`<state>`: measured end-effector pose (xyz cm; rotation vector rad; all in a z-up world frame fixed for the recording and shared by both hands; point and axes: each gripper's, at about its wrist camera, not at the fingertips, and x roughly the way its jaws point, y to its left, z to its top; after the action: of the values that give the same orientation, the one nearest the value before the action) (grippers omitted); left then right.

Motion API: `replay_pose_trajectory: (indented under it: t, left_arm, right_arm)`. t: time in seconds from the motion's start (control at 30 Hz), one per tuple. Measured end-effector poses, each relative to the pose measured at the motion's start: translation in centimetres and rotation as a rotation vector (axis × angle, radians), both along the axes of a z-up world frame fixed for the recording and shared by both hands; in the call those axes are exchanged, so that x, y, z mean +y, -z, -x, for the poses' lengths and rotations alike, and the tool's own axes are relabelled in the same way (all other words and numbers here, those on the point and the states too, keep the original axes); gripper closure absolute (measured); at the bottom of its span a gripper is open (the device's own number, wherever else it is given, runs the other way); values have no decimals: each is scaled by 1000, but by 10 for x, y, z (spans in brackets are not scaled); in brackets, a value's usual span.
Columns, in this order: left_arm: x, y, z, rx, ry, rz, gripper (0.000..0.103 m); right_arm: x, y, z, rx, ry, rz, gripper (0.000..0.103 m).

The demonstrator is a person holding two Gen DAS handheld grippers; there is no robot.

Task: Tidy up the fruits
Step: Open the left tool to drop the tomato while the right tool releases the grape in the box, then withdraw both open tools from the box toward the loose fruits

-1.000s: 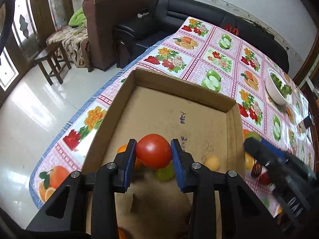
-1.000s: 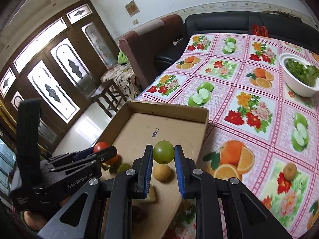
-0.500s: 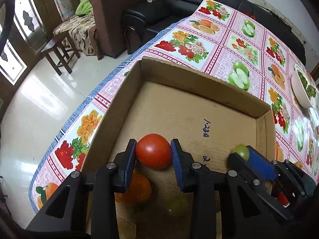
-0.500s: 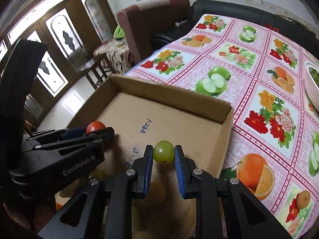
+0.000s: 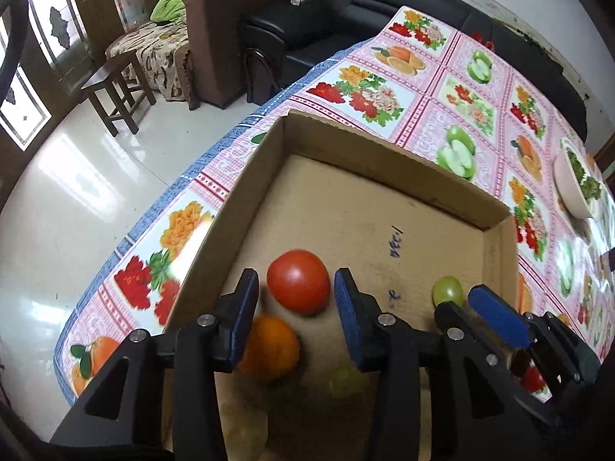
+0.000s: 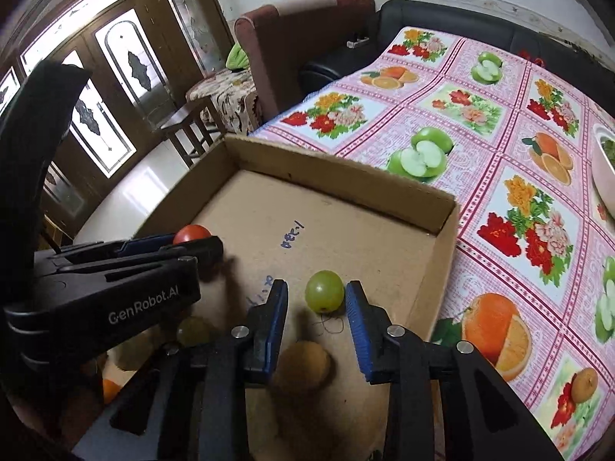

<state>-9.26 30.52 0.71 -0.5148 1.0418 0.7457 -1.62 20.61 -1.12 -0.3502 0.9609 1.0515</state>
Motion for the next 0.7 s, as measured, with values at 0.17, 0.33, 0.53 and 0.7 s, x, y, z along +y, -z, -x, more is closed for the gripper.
replay_pose_trajectory:
  t: [0.17,0.33,0.53,0.7]
  left_arm:
    - [-17,-17,18,-52,-12,-7,64]
    - [-46,-36,28,-96,11,-49,60]
    - [-86,-49,28,-122,90,-75,57]
    - [-118,-55,26,-135,158,-69,57]
  right_arm:
    - [-24,-19,6,-5,35,-54,68]
    - [-73,-42,13,7,85,-135,67]
    - [-138,-60,11,5,182,-187,63]
    - [-191,-67,5,-4,264,-204,62]
